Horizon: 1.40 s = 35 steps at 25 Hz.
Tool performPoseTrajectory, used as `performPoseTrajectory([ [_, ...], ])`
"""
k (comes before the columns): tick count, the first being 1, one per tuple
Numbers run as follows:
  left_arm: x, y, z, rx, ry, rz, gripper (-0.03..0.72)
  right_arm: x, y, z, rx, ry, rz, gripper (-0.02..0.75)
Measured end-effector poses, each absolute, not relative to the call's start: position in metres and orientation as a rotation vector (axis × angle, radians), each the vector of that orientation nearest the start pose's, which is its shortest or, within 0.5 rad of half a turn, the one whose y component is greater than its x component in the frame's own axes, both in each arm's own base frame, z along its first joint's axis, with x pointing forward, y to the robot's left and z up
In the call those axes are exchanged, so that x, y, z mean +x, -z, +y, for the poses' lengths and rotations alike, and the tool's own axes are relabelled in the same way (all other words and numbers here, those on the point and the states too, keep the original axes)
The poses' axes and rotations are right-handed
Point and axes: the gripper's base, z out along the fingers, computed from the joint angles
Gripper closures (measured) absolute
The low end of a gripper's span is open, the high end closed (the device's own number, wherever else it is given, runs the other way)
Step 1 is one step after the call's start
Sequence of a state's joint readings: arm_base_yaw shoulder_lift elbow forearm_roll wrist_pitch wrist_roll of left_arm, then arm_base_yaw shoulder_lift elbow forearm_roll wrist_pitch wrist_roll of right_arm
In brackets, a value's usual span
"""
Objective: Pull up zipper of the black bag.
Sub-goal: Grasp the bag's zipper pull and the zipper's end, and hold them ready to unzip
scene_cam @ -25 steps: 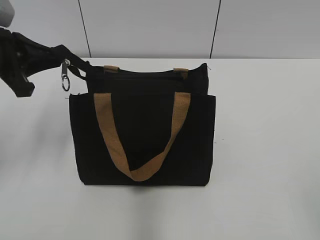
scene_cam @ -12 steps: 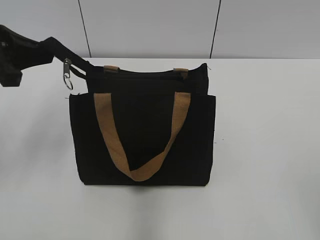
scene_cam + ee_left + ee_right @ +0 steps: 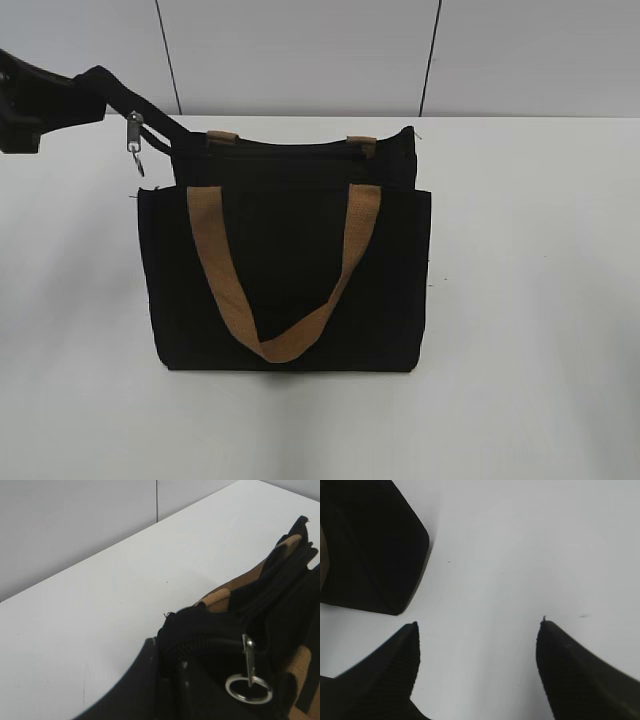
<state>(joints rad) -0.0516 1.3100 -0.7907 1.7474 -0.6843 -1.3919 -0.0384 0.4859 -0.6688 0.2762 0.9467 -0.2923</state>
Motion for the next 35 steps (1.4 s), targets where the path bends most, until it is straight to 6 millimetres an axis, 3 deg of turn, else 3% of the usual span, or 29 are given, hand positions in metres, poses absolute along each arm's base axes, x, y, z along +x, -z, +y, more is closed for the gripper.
performPoseTrajectory([
  [6, 0.259, -0.281, -0.069, 0.821, 0.492, 1.879, 0.666, 0.122, -0.320, 0.028, -0.295, -0.247, 2.284, 0.223],
  [10, 0.263, -0.276, -0.068, 0.810, 0.484, 1.899, 0.666, 0.164, -0.316, 0.053, -0.385, -0.328, 2.322, 0.225],
  [13, 0.264, -0.275, -0.068, 0.806, 0.476, 1.904, 0.666, 0.188, -0.315, 0.084, -0.435, -0.396, 2.315, 0.225],
  [18, 0.265, -0.276, -0.067, 0.800, 0.461, 1.904, 0.666, 0.221, -0.312, 0.159, -0.592, -0.505, 2.265, 0.227],
  [25, 0.266, -0.273, -0.067, 0.800, 0.464, 1.914, 0.666, 0.238, -0.299, 0.264, -0.847, -0.592, 2.126, 0.260],
  [29, 0.266, -0.273, -0.067, 0.802, 0.462, 1.913, 0.666, 0.252, -0.279, 0.294, -0.889, -0.590, 2.133, 0.356],
  [35, 0.265, -0.274, -0.068, 0.812, 0.475, 1.908, 0.666, 0.268, -0.270, 0.313, -0.885, -0.595, 2.136, 0.460],
])
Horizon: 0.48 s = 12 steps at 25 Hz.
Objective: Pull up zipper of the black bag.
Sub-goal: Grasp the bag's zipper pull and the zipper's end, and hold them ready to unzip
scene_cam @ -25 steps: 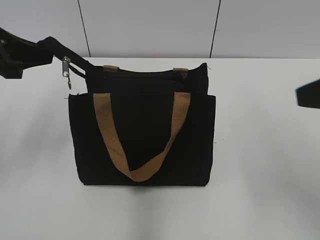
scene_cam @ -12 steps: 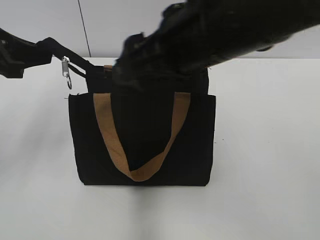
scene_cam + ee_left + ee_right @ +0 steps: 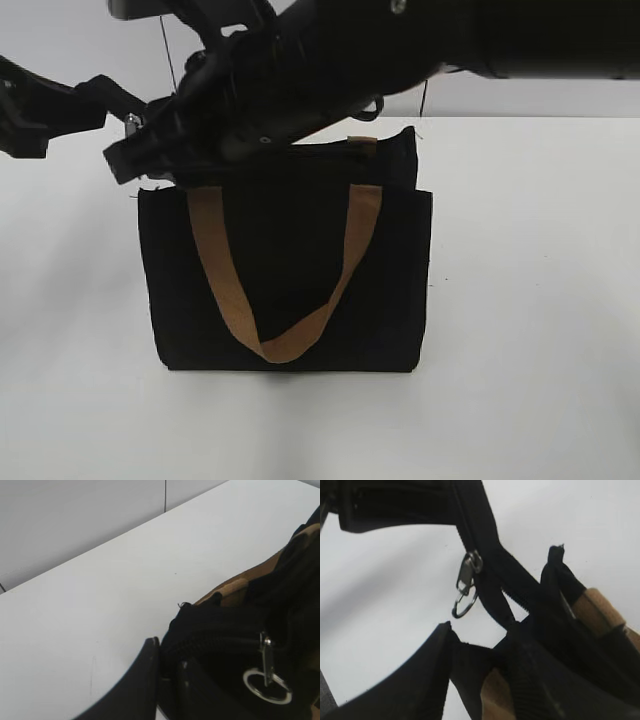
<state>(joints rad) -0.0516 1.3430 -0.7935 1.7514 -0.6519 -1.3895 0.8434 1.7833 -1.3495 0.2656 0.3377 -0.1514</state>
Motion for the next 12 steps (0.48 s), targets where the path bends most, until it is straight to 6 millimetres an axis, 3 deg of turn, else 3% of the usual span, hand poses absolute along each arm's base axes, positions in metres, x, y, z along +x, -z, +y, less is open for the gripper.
performPoseTrajectory([
  [12, 0.265, -0.274, -0.069, 0.828, 0.477, 1.900, 0.666, 0.262, -0.261, 0.334, -0.946, -0.608, 2.081, 0.468],
])
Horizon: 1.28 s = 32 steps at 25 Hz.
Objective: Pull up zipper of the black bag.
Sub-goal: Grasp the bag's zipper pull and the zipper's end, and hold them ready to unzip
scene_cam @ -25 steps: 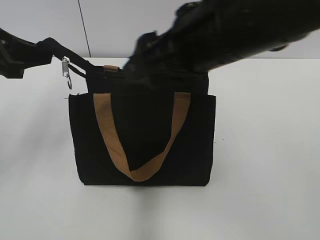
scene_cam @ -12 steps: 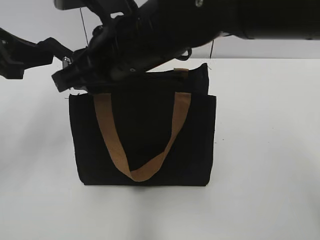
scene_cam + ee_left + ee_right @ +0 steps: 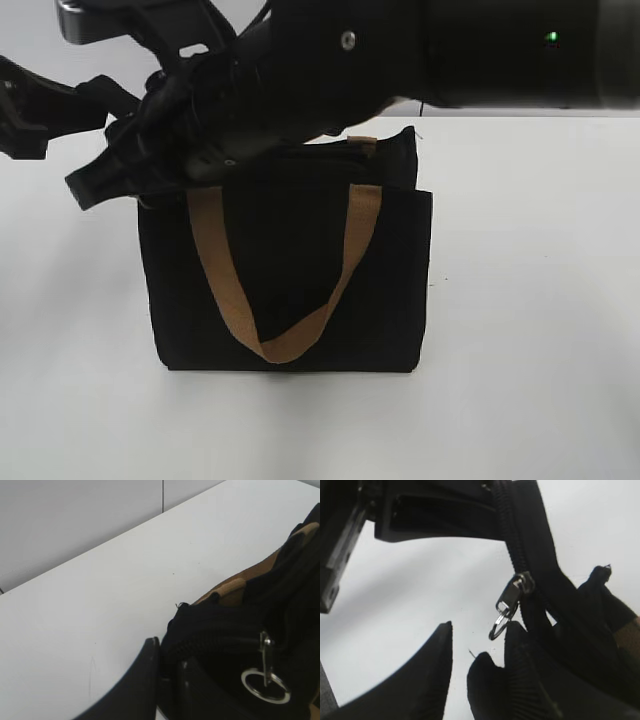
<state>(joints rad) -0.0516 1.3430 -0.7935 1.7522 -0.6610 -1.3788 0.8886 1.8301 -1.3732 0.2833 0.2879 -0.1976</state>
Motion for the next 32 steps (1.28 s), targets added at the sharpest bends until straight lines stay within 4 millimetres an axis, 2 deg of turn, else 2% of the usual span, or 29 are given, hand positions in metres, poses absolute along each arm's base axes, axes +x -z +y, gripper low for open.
performPoseTrajectory([
  [12, 0.264, -0.274, -0.070, 0.840, 0.499, 1.895, 0.666, 0.269, -0.245, 0.337, -0.861, -0.632, 2.136, 0.468],
  [20, 0.262, -0.274, -0.072, 0.857, 0.529, 1.886, 0.666, 0.280, -0.248, 0.331, -0.707, -0.677, 2.152, 0.471],
  [24, 0.262, -0.274, -0.072, 0.858, 0.532, 1.885, 0.666, 0.282, -0.249, 0.331, -0.672, -0.693, 2.150, 0.549],
  [27, 0.262, -0.274, -0.072, 0.858, 0.532, 1.885, 0.666, 0.281, -0.249, 0.331, -0.671, -0.693, 2.152, 0.684],
  [32, 0.262, -0.274, -0.072, 0.856, 0.527, 1.887, 0.666, 0.279, -0.246, 0.330, -0.690, -0.686, 2.188, 0.696],
])
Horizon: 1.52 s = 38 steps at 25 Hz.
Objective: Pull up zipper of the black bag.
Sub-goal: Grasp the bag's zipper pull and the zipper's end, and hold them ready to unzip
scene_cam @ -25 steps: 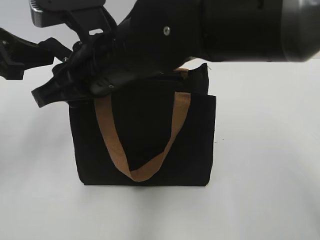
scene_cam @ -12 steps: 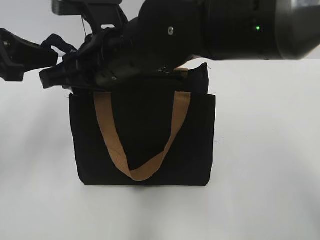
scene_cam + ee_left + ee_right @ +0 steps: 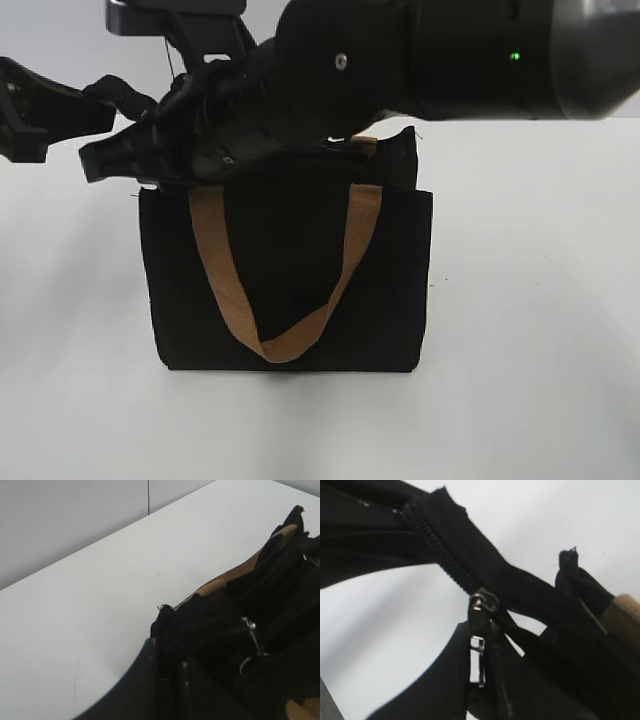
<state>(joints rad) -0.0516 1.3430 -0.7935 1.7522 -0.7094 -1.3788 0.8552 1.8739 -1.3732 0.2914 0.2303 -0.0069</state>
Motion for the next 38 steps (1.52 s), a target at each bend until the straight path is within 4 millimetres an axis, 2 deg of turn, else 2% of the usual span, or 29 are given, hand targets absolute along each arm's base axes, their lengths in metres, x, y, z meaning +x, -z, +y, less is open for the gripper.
performPoseTrajectory([
  [4, 0.262, -0.274, -0.072, 0.824, 0.546, 1.904, 0.666, 0.274, -0.256, 0.326, -0.711, -0.689, 2.211, 0.696],
  [9, 0.261, -0.273, -0.071, 0.697, 0.629, 1.974, 0.666, 0.271, -0.276, 0.328, -0.715, -0.737, 2.233, 0.696],
  [12, 0.259, -0.263, -0.068, 0.628, 0.628, 2.030, 0.666, 0.271, -0.283, 0.330, -0.716, -0.762, 2.244, 0.702],
  [14, 0.256, -0.251, -0.064, 0.591, 0.597, 2.076, 0.666, 0.270, -0.287, 0.331, -0.715, -0.776, 2.249, 0.744],
  [18, 0.247, -0.234, -0.064, 0.568, 0.603, 2.136, 0.667, 0.266, -0.283, 0.330, -0.744, -0.772, 2.303, 0.753],
  [25, 0.247, -0.233, -0.064, 0.562, 0.589, 2.139, 0.667, 0.264, -0.278, 0.325, -0.780, -0.754, 2.376, 0.753],
  [31, 0.247, -0.239, -0.058, 0.521, 0.499, 2.126, 0.667, 0.271, -0.287, 0.314, -0.709, -0.792, 2.391, 0.753],
  [35, 0.252, -0.237, -0.047, 0.443, 0.388, 2.142, 0.667, 0.279, -0.303, 0.294, -0.664, -0.786, 2.394, 0.753],
  [38, 0.252, -0.236, -0.047, 0.442, 0.387, 2.146, 0.667, 0.285, -0.302, 0.283, -0.652, -0.767, 2.441, 0.753],
])
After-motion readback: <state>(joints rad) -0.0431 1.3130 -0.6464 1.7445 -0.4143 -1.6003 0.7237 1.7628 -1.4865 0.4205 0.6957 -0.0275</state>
